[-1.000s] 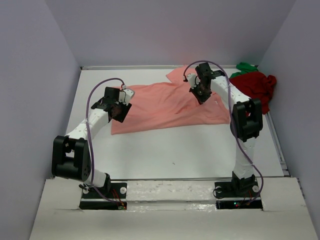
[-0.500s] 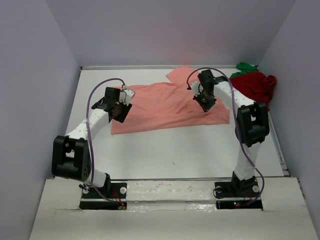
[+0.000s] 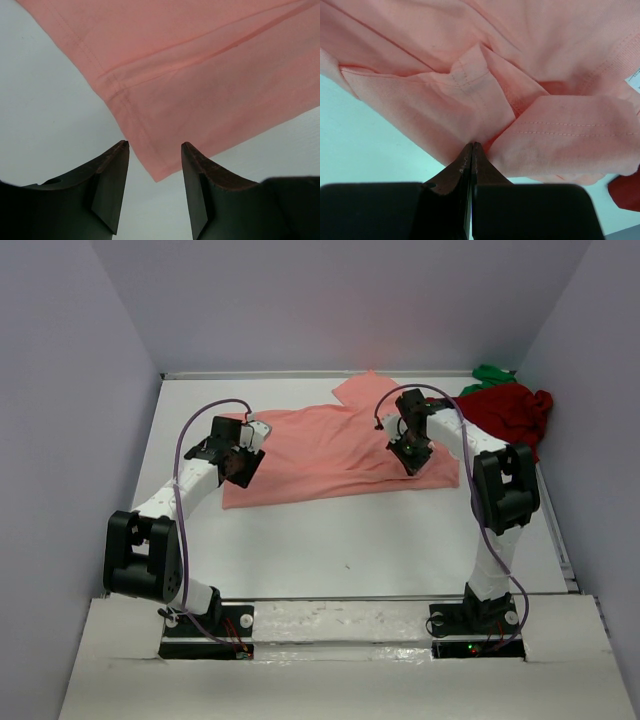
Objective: Fold and stack the t-shirts
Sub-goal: Fold the tshirt
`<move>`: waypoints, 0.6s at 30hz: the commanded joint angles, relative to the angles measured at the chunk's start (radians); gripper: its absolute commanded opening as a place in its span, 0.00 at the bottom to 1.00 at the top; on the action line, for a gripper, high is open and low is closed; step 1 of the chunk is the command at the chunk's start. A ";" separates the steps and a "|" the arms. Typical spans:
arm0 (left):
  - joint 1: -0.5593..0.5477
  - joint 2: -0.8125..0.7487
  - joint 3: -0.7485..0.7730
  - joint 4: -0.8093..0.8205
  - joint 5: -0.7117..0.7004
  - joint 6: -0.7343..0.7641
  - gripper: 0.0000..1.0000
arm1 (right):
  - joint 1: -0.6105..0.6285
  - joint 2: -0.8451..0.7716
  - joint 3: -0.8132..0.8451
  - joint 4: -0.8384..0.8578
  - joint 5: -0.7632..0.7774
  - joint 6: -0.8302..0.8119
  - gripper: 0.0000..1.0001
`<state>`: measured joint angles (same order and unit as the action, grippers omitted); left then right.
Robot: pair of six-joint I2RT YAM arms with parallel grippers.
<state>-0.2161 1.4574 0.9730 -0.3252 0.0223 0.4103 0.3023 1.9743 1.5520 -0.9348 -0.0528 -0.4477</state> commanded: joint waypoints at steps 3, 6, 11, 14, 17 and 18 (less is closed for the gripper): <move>-0.006 -0.008 -0.016 0.002 0.005 0.008 0.58 | 0.008 -0.011 -0.024 -0.019 -0.065 0.021 0.00; -0.009 -0.005 -0.019 0.003 0.005 0.007 0.58 | 0.008 -0.012 -0.038 -0.024 -0.090 0.024 0.00; -0.011 -0.005 -0.019 0.005 0.005 0.007 0.58 | 0.008 -0.012 -0.066 -0.022 -0.104 0.024 0.00; -0.014 0.000 -0.017 0.003 0.002 0.007 0.58 | 0.008 0.001 -0.075 -0.029 -0.122 0.021 0.00; -0.017 -0.003 -0.019 0.003 -0.002 0.005 0.58 | 0.017 0.021 -0.075 -0.041 -0.140 0.017 0.00; -0.017 -0.002 -0.019 0.003 -0.005 0.007 0.58 | 0.017 0.027 -0.075 -0.045 -0.145 0.015 0.00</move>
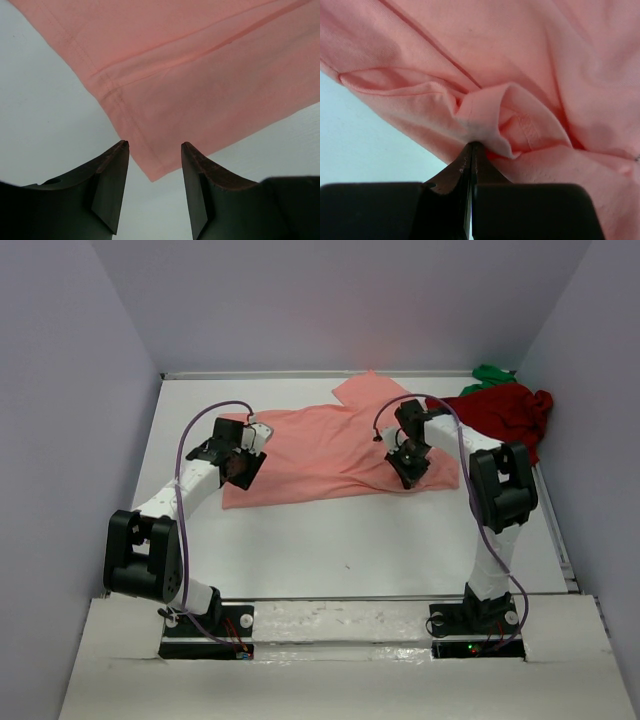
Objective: Fold and stack the t-shirts
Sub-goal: Fold the tshirt
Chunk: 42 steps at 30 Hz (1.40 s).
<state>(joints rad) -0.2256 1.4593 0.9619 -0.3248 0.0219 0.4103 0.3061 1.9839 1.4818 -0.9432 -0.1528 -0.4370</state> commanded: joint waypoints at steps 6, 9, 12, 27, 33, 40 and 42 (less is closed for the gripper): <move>-0.014 -0.004 -0.015 0.004 -0.010 0.007 0.58 | 0.013 0.047 0.015 -0.078 -0.079 -0.005 0.00; -0.015 -0.001 -0.015 0.006 -0.011 0.007 0.58 | 0.013 0.052 0.020 -0.083 -0.071 -0.006 0.10; -0.018 -0.001 -0.015 0.004 -0.011 0.007 0.58 | 0.013 0.053 0.031 -0.097 -0.071 -0.011 0.26; -0.031 0.007 -0.015 0.007 -0.011 0.007 0.58 | 0.013 -0.005 0.247 -0.210 -0.082 -0.034 0.39; -0.034 0.007 -0.014 0.006 -0.011 0.005 0.58 | 0.013 0.013 0.351 -0.183 -0.028 -0.032 0.39; -0.034 0.007 -0.017 0.006 -0.042 0.008 0.58 | 0.013 0.062 0.373 -0.152 0.004 -0.022 0.39; -0.034 0.007 -0.017 0.006 -0.043 0.007 0.58 | 0.013 0.067 0.362 -0.152 0.001 -0.022 0.39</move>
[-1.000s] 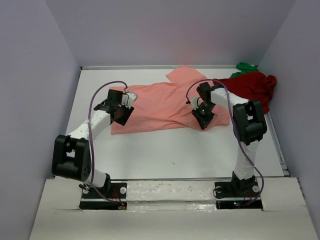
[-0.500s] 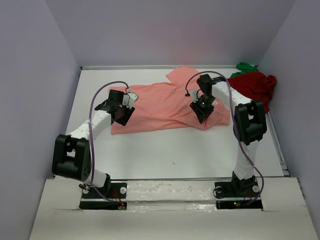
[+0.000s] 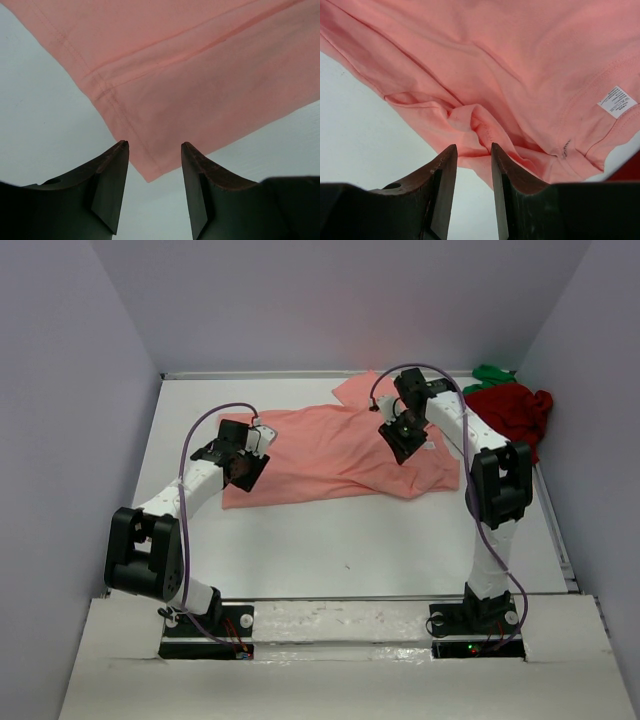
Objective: Fold and stack the t-shirts
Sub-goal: Fold the tshirt
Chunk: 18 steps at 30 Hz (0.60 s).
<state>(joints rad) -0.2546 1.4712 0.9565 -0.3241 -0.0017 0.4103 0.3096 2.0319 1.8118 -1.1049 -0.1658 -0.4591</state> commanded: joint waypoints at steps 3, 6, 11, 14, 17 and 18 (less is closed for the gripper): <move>-0.006 0.001 -0.012 0.005 -0.017 0.008 0.58 | 0.010 0.016 -0.003 0.020 0.011 -0.006 0.39; -0.006 0.009 -0.009 0.003 -0.015 0.007 0.58 | 0.010 0.014 -0.032 0.027 0.005 -0.007 0.39; -0.008 0.011 -0.009 0.003 -0.015 0.008 0.58 | 0.010 0.024 -0.048 0.030 -0.011 -0.004 0.39; -0.008 0.011 -0.012 0.003 -0.017 0.008 0.58 | 0.010 0.031 -0.054 0.027 -0.023 -0.003 0.39; -0.009 0.008 -0.013 0.003 -0.017 0.008 0.58 | 0.010 0.037 -0.058 0.022 -0.029 -0.001 0.39; -0.009 0.009 -0.013 0.005 -0.015 0.008 0.58 | 0.019 0.037 -0.062 0.022 -0.032 -0.003 0.39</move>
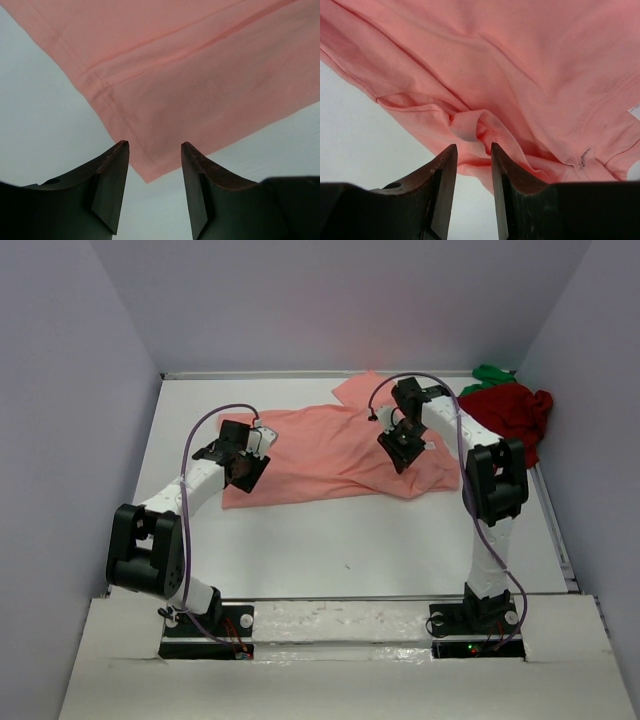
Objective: Fold and stack the t-shirts
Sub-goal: Fold the tshirt
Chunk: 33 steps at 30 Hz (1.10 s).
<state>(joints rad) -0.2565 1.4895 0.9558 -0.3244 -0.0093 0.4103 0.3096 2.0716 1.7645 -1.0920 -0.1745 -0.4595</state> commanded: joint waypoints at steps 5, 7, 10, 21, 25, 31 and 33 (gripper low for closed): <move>-0.007 -0.006 -0.011 0.004 -0.008 0.008 0.57 | 0.019 -0.001 -0.028 0.015 -0.026 -0.001 0.39; -0.009 -0.008 -0.011 0.005 -0.008 0.008 0.57 | 0.028 0.002 -0.030 0.023 -0.026 -0.002 0.39; -0.009 -0.009 -0.012 0.005 -0.008 0.008 0.57 | 0.028 0.013 -0.019 0.037 -0.007 -0.005 0.39; -0.009 -0.005 -0.015 0.008 -0.011 0.007 0.57 | 0.028 0.048 0.073 0.017 0.029 -0.015 0.39; -0.009 -0.003 -0.017 0.007 -0.009 0.008 0.57 | 0.028 0.061 0.085 0.017 0.041 -0.018 0.39; -0.010 -0.001 -0.020 0.008 -0.006 0.010 0.57 | 0.028 0.070 0.081 0.007 0.036 -0.018 0.39; -0.009 0.000 -0.020 0.008 -0.008 0.009 0.57 | 0.028 0.064 0.073 0.014 0.035 -0.018 0.39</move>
<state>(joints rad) -0.2615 1.4899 0.9493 -0.3206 -0.0120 0.4103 0.3290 2.1414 1.8133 -1.0885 -0.1490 -0.4671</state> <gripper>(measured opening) 0.574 0.391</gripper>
